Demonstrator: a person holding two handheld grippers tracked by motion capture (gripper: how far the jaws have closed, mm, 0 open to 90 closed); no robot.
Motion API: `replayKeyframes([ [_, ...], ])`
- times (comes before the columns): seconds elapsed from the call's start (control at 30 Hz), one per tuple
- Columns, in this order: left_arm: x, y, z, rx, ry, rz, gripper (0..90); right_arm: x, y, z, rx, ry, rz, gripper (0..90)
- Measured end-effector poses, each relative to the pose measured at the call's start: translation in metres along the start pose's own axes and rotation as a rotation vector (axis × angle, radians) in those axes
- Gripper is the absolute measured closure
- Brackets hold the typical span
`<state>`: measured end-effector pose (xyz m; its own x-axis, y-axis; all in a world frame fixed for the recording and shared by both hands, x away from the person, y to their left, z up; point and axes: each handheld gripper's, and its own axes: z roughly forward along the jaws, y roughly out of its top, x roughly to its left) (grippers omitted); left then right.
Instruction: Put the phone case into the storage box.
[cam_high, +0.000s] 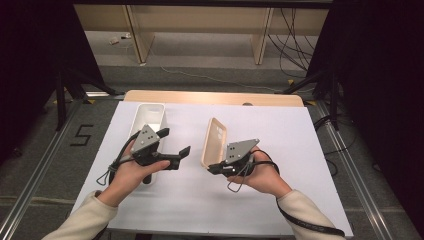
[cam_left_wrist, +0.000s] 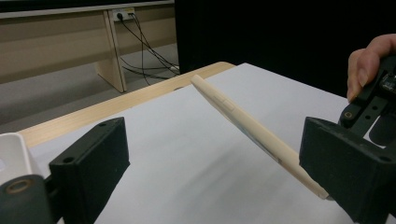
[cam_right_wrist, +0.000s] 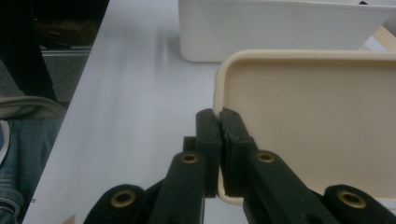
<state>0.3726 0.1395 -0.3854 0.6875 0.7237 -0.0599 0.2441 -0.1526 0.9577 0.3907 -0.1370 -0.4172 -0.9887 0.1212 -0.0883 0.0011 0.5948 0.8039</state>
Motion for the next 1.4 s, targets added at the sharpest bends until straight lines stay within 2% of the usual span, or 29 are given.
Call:
replayKeyframes([
  [0.1,-0.003,0.003,0.008,0.016,-0.023,-0.03,10.5,0.001,0.001,0.002,0.0,0.003,-0.004,88.3],
  [0.33,-0.008,0.012,0.027,0.053,-0.033,-0.028,15.5,0.004,0.003,0.005,0.008,0.006,-0.018,88.3],
  [0.57,-0.004,0.018,0.05,0.143,-0.032,-0.072,18.7,0.004,0.004,0.007,0.006,-0.001,-0.029,88.3],
  [0.73,0.0,0.021,0.063,0.198,-0.018,-0.082,21.7,0.006,0.005,0.008,0.008,0.002,-0.033,88.3],
  [0.83,0.004,0.023,0.07,0.224,-0.016,-0.085,24.6,0.006,0.006,0.009,0.006,0.004,-0.04,88.4],
  [0.87,0.004,0.024,0.073,0.237,-0.011,-0.106,25.6,0.007,0.006,0.009,0.006,0.003,-0.043,88.4],
  [0.93,0.007,0.025,0.077,0.251,-0.018,-0.11,30.9,0.007,0.007,0.01,0.009,0.007,-0.047,88.4],
  [1.0,0.009,0.026,0.082,0.262,-0.015,-0.152,33.5,0.008,0.008,0.01,0.012,0.012,-0.05,88.4],
  [1.07,0.011,0.027,0.085,0.297,-0.006,-0.145,36.0,0.009,0.008,0.012,0.012,0.01,-0.052,88.4],
  [1.27,0.015,0.031,0.094,0.312,0.015,-0.163,40.5,0.011,0.009,0.012,0.017,0.02,-0.06,88.4],
  [1.4,0.016,0.033,0.097,0.319,0.012,-0.177,45.5,0.011,0.009,0.013,0.023,0.018,-0.067,88.4],
])
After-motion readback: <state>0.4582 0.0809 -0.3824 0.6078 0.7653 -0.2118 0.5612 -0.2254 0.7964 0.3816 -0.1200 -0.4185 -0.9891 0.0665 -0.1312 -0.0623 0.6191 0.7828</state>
